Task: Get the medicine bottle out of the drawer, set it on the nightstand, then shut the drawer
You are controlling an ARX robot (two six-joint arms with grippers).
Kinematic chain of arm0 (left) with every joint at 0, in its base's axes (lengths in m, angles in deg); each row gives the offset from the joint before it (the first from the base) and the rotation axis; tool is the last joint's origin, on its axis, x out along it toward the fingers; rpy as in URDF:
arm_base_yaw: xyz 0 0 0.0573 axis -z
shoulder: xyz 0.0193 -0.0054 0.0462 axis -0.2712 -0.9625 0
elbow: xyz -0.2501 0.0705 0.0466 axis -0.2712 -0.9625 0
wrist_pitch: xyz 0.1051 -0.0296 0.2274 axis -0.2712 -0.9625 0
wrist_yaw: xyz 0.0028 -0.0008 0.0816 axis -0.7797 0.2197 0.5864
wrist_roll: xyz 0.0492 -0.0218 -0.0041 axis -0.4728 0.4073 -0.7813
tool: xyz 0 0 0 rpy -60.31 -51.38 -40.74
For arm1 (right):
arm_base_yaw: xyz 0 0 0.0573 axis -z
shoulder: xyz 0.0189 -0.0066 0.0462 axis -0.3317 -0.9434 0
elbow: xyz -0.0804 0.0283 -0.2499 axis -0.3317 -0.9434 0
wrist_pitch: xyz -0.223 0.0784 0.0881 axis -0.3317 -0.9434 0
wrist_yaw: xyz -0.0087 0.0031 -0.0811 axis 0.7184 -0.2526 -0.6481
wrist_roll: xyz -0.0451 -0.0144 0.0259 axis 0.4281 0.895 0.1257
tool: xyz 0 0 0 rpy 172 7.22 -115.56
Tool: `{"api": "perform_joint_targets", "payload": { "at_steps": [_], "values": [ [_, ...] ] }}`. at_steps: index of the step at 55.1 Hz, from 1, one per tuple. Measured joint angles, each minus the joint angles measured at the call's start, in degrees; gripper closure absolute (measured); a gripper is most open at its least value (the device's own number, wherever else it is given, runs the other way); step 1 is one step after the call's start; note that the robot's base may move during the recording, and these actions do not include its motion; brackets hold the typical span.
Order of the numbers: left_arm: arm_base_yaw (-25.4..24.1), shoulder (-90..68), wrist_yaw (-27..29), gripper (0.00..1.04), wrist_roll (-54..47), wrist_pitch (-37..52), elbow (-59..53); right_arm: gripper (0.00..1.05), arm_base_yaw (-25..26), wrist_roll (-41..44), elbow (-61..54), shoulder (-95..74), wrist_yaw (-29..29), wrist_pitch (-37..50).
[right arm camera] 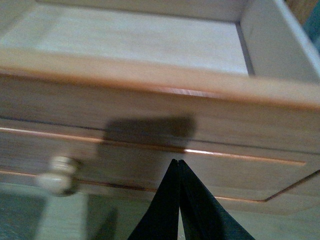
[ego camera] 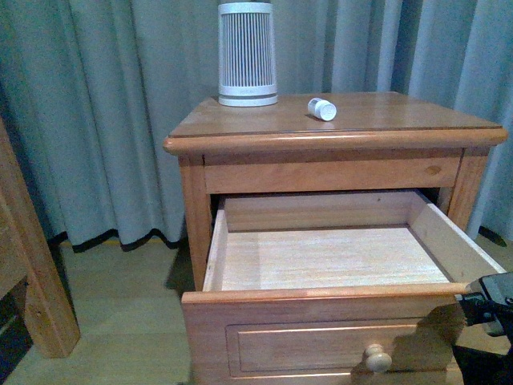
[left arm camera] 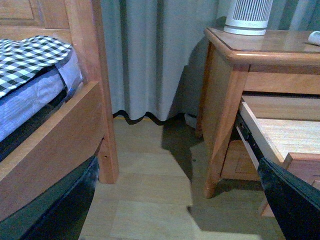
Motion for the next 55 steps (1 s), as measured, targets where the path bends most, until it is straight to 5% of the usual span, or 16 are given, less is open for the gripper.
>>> {"api": "perform_joint_targets", "payload": {
  "at_steps": [55],
  "values": [
    [0.0, 0.0, 0.0, 0.06, 0.0, 0.0, 0.0, 1.01, 7.8, 11.5, 49.0, -12.3, 4.0, -35.5]
  ]
}}
